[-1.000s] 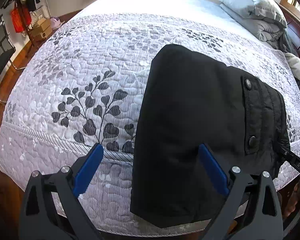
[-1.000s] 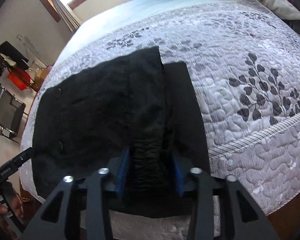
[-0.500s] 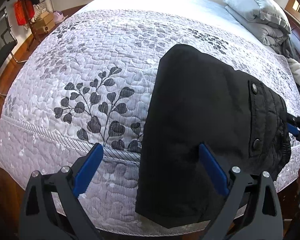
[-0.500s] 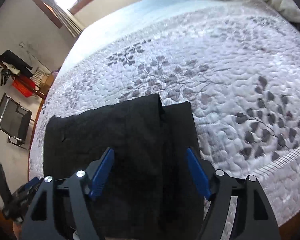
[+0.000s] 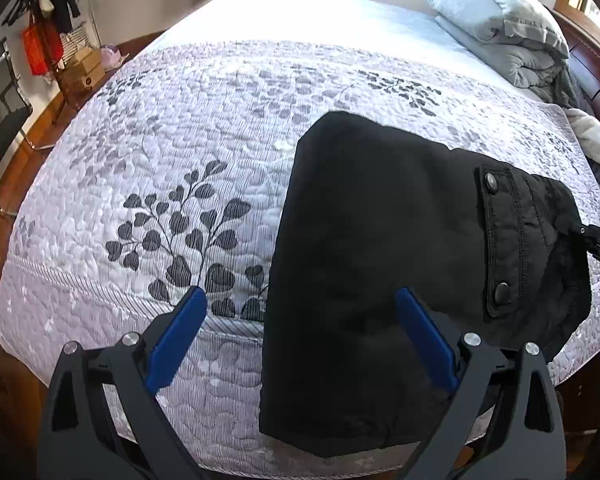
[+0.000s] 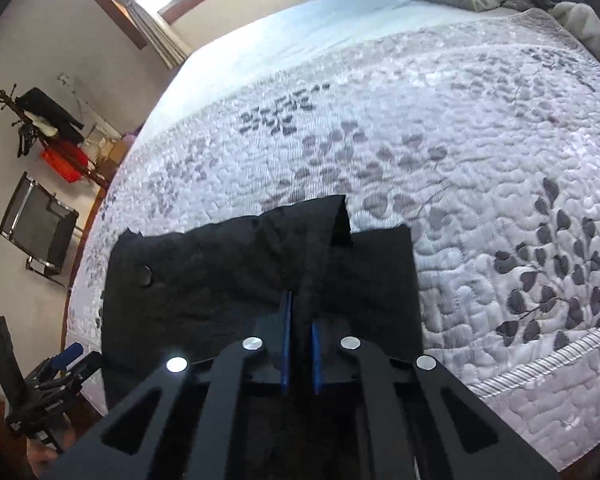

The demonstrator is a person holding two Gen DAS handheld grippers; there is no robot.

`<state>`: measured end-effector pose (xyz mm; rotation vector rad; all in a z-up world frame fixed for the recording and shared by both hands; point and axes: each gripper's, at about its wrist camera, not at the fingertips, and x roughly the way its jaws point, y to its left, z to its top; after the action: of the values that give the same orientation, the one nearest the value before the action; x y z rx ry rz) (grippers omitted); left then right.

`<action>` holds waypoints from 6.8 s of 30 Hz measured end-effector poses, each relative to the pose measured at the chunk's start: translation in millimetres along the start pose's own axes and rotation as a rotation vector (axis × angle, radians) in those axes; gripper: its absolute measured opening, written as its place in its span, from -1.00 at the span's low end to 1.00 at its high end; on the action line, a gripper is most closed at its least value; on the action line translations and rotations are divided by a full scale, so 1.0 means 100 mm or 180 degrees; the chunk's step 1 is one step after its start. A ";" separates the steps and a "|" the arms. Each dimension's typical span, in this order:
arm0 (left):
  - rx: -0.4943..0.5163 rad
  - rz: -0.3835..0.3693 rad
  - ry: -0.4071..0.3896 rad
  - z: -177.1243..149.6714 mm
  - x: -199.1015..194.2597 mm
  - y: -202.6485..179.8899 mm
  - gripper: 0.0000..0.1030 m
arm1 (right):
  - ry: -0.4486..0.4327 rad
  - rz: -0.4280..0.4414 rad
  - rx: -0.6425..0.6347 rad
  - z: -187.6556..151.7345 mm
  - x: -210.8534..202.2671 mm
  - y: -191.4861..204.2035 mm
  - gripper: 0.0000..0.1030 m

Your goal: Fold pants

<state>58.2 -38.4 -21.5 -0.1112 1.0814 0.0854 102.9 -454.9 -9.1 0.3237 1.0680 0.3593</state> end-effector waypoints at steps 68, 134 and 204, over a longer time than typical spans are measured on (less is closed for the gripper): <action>0.0225 -0.0258 0.0254 0.34 0.46 -0.43 0.93 | -0.0066 -0.0259 -0.0079 -0.16 0.00 0.14 -0.22; -0.0409 -0.1573 0.1112 -0.12 0.75 0.65 0.94 | 0.0356 -0.0327 0.0277 -0.68 0.18 -0.43 0.84; -0.0757 -0.2298 0.0606 0.83 0.55 0.38 -0.41 | 0.0059 0.0506 -0.0423 0.52 0.08 0.41 -0.29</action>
<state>151.8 10.7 -32.9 -0.7269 1.1607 -0.4556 147.8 -418.7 25.2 0.2874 1.0337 0.5738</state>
